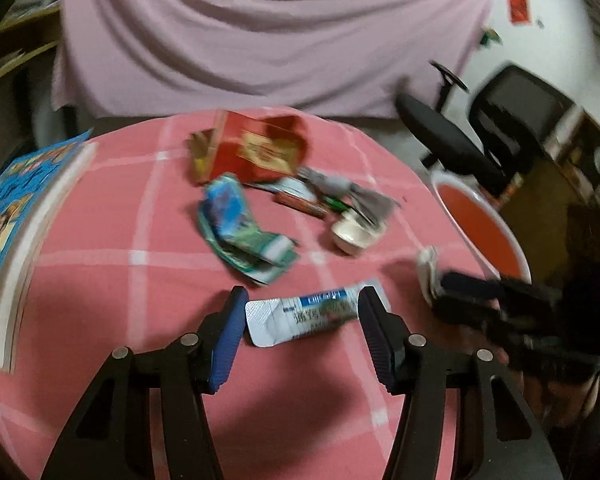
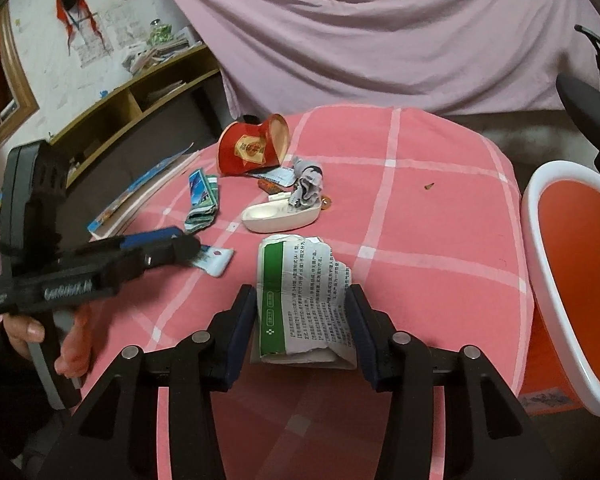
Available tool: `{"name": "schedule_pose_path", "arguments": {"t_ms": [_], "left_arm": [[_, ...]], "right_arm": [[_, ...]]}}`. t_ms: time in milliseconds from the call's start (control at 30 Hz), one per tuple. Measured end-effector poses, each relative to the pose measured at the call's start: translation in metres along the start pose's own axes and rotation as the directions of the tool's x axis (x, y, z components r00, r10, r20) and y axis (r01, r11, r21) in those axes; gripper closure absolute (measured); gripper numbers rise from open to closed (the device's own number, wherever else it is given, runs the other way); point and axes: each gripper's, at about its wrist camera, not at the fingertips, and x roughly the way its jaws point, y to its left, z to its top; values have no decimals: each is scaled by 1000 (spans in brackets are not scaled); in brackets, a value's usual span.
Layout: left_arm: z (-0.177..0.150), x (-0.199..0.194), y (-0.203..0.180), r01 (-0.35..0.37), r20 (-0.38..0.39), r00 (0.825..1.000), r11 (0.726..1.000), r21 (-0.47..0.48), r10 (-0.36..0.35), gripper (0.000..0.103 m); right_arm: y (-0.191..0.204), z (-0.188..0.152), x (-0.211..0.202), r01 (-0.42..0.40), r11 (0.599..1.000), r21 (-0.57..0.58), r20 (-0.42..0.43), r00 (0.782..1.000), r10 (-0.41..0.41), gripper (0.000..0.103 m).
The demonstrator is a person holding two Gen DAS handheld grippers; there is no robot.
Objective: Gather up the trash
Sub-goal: 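Grasp the white tube with the left gripper while the right grasps the green paper packet, then lift the tube and packet and carry both over the orange bucket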
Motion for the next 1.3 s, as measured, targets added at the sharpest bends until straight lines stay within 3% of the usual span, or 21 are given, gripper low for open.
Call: {"name": "schedule_pose_path", "arguments": {"t_ms": [67,233,633,700,867,1033,1067,1167,1300], "left_arm": [[-5,-2,-10,3,-21,1000,997,75,-2,54],[-21,-4,-31,-48,-35,998,980,194,56,77],[-27,21,-56,-142,-28,988,953,267,155,79],[-26,26,-63,-151,-26,986,953,262,164,84],[-29,21,-63,-145,5,989,976,160,146,85],[-33,19,-65,-139,27,990,985,101,137,84],[-33,17,-65,-145,28,989,984,101,142,84],[-31,18,-66,-159,29,987,983,91,157,84],[-32,13,-60,-166,43,985,985,46,164,84]], "right_arm": [[-2,0,-1,7,1000,0,3,1000,-7,59],[-8,-2,-5,21,1000,18,13,1000,-21,59],[-9,-2,-5,75,997,17,24,997,-76,60],[-8,-2,-7,93,996,12,37,995,-93,66],[-7,-5,-18,114,993,8,95,989,-115,83],[-15,-6,-17,74,996,46,84,993,-77,82],[-17,-7,-20,76,995,59,100,992,-82,80],[-22,-10,-26,108,989,98,117,986,-119,42],[-28,-9,-22,103,987,124,94,989,-115,39]]}}
